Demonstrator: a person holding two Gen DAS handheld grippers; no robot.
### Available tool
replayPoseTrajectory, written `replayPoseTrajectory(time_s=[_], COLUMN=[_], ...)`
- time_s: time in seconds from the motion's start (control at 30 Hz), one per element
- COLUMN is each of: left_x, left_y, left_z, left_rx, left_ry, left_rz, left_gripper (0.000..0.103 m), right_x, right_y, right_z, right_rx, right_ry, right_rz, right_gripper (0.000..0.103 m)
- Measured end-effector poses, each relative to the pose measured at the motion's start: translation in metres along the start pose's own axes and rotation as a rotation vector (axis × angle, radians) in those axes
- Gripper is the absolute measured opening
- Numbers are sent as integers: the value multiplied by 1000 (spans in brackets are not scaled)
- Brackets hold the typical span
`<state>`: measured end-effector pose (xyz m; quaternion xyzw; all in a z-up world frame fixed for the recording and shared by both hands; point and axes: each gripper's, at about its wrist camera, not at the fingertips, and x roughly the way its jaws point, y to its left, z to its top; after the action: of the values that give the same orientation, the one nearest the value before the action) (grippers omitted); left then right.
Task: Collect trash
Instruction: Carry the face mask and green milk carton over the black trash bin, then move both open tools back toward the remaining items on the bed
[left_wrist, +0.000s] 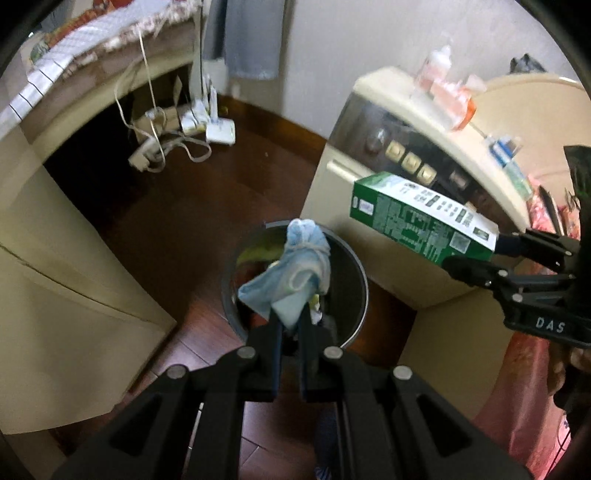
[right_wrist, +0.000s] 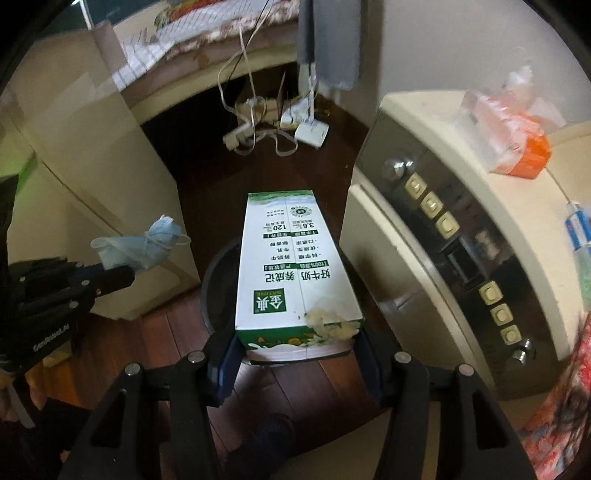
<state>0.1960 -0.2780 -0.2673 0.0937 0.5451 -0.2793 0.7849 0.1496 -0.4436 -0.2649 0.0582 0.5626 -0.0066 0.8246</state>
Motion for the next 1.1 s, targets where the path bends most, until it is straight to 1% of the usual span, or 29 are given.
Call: replayPoseTrajectory(time_s=[0.2, 0.37, 0.43, 0.47, 0.5, 0.53, 0.57, 0.63, 0.7, 0.8, 0.9, 1.0, 1.1], left_x=[53, 87, 104, 115, 126, 132, 132, 125, 110, 81, 51, 29, 10], left_y=[3, 12, 12, 13, 18, 23, 30, 36, 40, 44, 43, 42, 42], left_z=[-6, -7, -7, -7, -8, -9, -9, -10, -10, -13, -16, -17, -15], left_rx=[23, 23, 23, 25, 12, -5, -21, -16, -17, -52, -99, -119, -119], left_ry=[105, 171, 228, 263, 301, 318, 315, 297, 265, 199, 133, 97, 66], left_rz=[-20, -44, -83, -73, -35, -11, 5, 46, 75, 106, 122, 119, 117], left_gripper=[8, 8, 13, 26, 59, 74, 80, 81, 81, 82, 87, 87, 87], right_x=[69, 108, 128, 136, 147, 153, 156, 150, 140, 123, 102, 84, 66], right_y=[4, 13, 20, 23, 25, 25, 23, 17, 7, 2, 7, 18, 26], right_z=[-9, -11, -11, -11, -11, -12, -13, -12, -10, -10, -10, -10, -8], right_rx=[-54, -122, -172, -197, -214, -220, -235, -231, -176, -109, -74, -69, -61], right_ry=[131, 194, 240, 257, 279, 290, 294, 269, 247, 216, 185, 168, 146], right_rz=[16, 46, 59, 54, 31, 12, 0, -35, -31, -18, -6, -1, 6], right_gripper=[57, 57, 58, 58, 60, 80, 100, 101, 101, 101, 101, 101, 102])
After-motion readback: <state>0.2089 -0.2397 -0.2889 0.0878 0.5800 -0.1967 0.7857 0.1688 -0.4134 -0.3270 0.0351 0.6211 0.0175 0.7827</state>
